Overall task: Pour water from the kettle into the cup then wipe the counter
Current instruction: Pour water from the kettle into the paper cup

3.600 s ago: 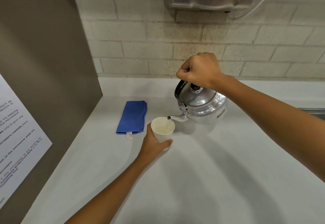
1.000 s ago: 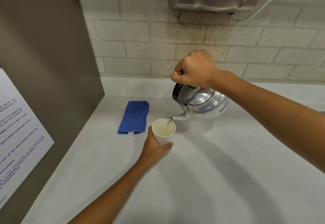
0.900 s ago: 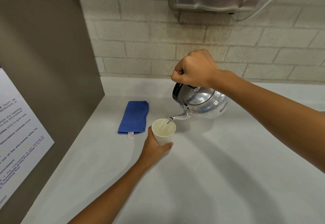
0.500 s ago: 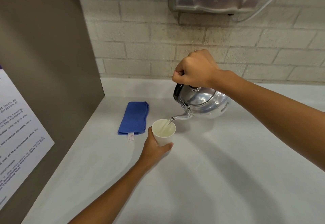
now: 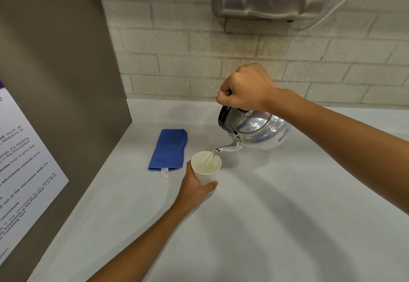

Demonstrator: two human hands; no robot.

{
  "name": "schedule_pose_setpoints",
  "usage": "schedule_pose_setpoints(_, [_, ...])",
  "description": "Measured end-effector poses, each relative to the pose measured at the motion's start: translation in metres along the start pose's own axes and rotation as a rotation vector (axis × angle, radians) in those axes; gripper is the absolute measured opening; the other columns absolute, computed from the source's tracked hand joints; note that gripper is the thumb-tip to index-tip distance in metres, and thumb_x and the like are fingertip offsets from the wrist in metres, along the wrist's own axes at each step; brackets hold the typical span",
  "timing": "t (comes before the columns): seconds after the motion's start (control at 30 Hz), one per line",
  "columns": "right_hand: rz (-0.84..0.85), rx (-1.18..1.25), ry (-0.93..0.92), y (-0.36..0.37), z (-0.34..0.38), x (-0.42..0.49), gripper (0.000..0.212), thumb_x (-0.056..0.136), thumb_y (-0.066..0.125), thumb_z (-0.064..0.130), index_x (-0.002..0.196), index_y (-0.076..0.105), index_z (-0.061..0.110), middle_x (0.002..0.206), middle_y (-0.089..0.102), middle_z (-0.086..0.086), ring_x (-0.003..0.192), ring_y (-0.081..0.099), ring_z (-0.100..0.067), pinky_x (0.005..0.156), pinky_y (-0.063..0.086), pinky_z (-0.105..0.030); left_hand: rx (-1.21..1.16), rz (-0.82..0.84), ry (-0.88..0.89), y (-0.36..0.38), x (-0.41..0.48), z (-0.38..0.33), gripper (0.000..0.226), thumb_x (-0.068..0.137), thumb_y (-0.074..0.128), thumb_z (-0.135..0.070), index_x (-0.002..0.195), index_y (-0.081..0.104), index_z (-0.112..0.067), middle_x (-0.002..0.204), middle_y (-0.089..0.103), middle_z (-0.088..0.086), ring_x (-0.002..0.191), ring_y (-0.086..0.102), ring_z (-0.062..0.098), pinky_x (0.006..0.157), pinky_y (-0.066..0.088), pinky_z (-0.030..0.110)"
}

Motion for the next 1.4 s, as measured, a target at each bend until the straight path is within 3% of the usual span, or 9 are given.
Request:
schedule_pose_setpoints(0.23, [0.021,-0.002,-0.006,0.000,0.002,0.002,0.039,0.069,0.047,0.018,0.042,0.019,0.018,0.040,0.012,0.005,0.042,0.008,-0.013,0.046,0.012,-0.022,-0.009,0.003,0.003,-0.001,-0.001,-0.001,0.072,0.066,0.079,-0.010,0.115,0.030,-0.032,0.105,0.047,-0.018,0.096,0.050,0.002,0.066,0.040,-0.003])
schedule_pose_setpoints(0.6, [0.004,0.070,0.070,0.013,-0.005,-0.009,0.039,0.070,0.049,0.017,0.041,0.022,0.017,0.038,0.014,0.006,0.040,0.011,-0.012,0.046,0.014,-0.020,0.025,-0.011,-0.007,-0.001,-0.002,-0.004,0.072,0.066,0.079,-0.013,0.113,0.030,-0.034,0.101,0.046,-0.023,0.093,0.049,0.000,0.066,0.043,0.003])
schedule_pose_setpoints(0.77, [-0.003,0.160,0.192,0.025,-0.019,-0.016,0.039,0.069,0.051,0.018,0.041,0.024,0.017,0.039,0.018,0.006,0.041,0.017,-0.014,0.046,0.016,-0.021,0.036,-0.031,-0.017,-0.001,-0.003,-0.005,0.073,0.064,0.080,-0.016,0.115,0.030,-0.032,0.110,0.048,-0.007,0.100,0.048,0.012,0.079,0.039,0.021])
schedule_pose_setpoints(0.9, [-0.025,0.225,0.265,0.035,-0.030,-0.022,0.044,0.069,0.052,0.018,0.042,0.018,0.018,0.039,0.017,0.003,0.042,0.016,-0.014,0.045,0.019,-0.024,0.025,-0.031,-0.017,-0.001,-0.002,-0.006,0.074,0.064,0.081,-0.016,0.115,0.030,-0.031,0.111,0.048,-0.006,0.102,0.048,0.014,0.082,0.039,0.023])
schedule_pose_setpoints(1.1, [-0.048,0.417,0.497,0.061,-0.057,-0.032,0.047,0.072,0.055,0.021,0.036,0.026,0.018,0.033,0.024,0.005,0.038,0.021,-0.011,0.046,0.024,-0.024,0.041,-0.022,-0.023,-0.002,-0.002,-0.003,0.076,0.063,0.082,-0.020,0.114,0.029,-0.035,0.103,0.047,-0.020,0.097,0.048,0.006,0.077,0.039,0.014])
schedule_pose_setpoints(1.27, [-0.098,0.550,0.757,0.085,-0.075,-0.033,0.038,0.074,0.057,0.024,0.041,0.046,0.009,0.040,0.037,0.000,0.041,0.032,-0.014,0.048,0.028,-0.024,0.045,-0.021,-0.037,-0.002,-0.001,0.001,0.077,0.062,0.083,-0.022,0.115,0.030,-0.038,0.104,0.046,-0.026,0.097,0.050,-0.002,0.082,0.038,0.020])
schedule_pose_setpoints(1.4, [-0.126,0.613,0.884,0.100,-0.077,-0.028,0.032,0.074,0.056,0.024,0.047,0.052,0.008,0.041,0.035,0.000,0.042,0.032,-0.015,0.047,0.028,-0.024,0.049,-0.014,-0.046,-0.004,-0.001,0.002,0.071,0.060,0.083,-0.024,0.107,0.034,-0.044,0.106,0.049,-0.025,0.098,0.050,-0.007,0.073,0.042,0.008])
Point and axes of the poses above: each hand's wrist, its own x-axis towards the middle knuckle, its own y-axis out of the palm, z = x × y, the point moved 4 cm from there along x, towards the middle knuckle
